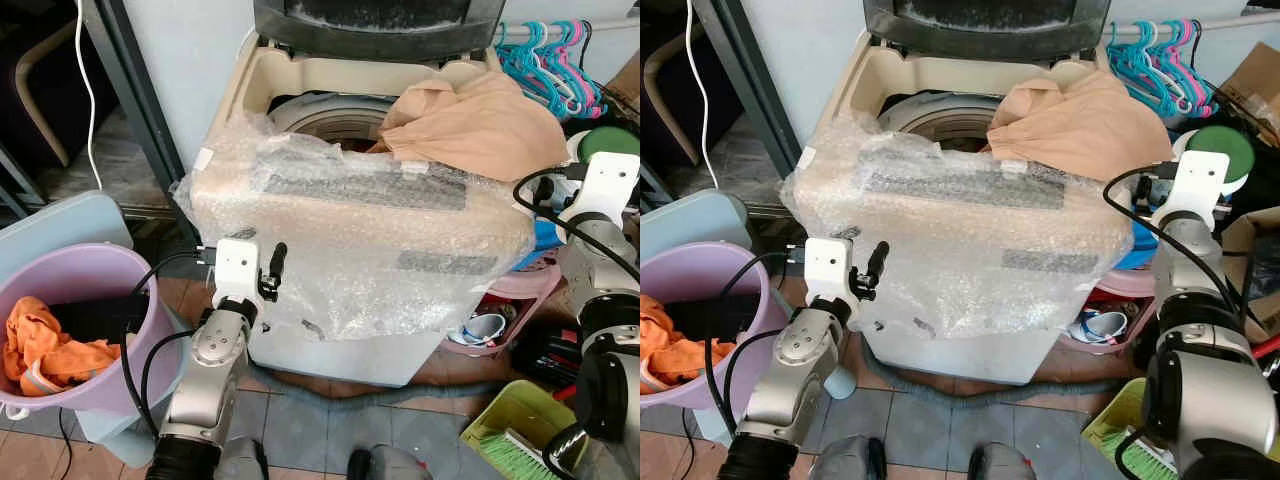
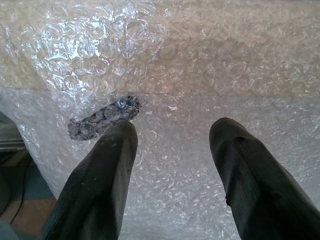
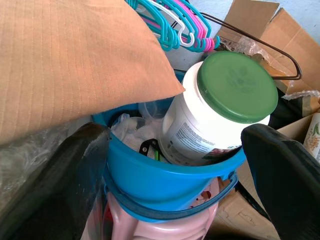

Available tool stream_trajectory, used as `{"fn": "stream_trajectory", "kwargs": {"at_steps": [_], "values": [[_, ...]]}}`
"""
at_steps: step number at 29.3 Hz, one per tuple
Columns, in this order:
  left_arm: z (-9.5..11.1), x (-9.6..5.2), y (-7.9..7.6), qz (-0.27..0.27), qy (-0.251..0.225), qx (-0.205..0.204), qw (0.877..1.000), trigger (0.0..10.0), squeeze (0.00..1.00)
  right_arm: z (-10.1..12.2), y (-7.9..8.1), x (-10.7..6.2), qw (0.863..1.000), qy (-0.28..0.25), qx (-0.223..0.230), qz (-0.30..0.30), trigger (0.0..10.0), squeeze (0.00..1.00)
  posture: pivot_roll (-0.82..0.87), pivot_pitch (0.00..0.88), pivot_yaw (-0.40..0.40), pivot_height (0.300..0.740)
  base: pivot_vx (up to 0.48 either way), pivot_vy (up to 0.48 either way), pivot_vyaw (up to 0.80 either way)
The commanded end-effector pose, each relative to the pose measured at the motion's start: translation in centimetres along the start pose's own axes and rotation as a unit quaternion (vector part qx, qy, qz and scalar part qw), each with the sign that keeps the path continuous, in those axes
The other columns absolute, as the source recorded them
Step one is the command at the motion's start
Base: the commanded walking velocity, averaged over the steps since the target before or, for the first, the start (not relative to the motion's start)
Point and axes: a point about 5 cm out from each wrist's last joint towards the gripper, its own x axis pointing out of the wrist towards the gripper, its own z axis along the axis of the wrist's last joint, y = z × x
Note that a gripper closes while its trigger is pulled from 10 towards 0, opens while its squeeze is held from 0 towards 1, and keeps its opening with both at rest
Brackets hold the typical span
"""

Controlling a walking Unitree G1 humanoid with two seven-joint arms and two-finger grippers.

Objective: Clothes washing

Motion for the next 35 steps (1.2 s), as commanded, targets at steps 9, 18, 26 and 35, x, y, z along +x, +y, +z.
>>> {"fn": "stream_trajectory", "kwargs": {"at_steps": [9, 18, 26, 35], "values": [[0.2, -0.6, 0.4, 0.01, 0.001, 0.008, 1.0, 10.0, 0.0, 5.0, 5.1, 0.6, 0.991, -0.086, 0.042, 0.096, 10.0, 1.0, -0.01, 0.091, -0.023, 0.74, 0.0, 0.0, 0.0], [0.2, -0.5, 0.1, 0.01, 0.0, 0.005, 1.0, 10.0, 0.0, 8.2, 9.6, 0.0, 0.971, -0.145, 0.07, 0.175, 10.0, 1.0, -0.01, 0.088, -0.025, 0.74, 0.0, 0.0, 0.0], [0.3, -0.3, 0.1, 0.009, -0.001, 0.004, 1.0, 10.0, 0.0, 9.9, 15.8, -2.7, 0.921, -0.202, 0.078, 0.324, 10.0, 0.83, -0.01, 0.081, -0.024, 0.74, 0.0, 0.0, 0.0], [0.5, 0.1, -0.1, 0.005, -0.004, 0.005, 1.0, 10.0, 0.0, 7.7, 19.3, -5.9, 0.848, -0.184, 0.043, 0.496, 10.0, 0.83, -0.02, 0.07, -0.016, 0.74, 0.0, 0.0, 0.0]]}}
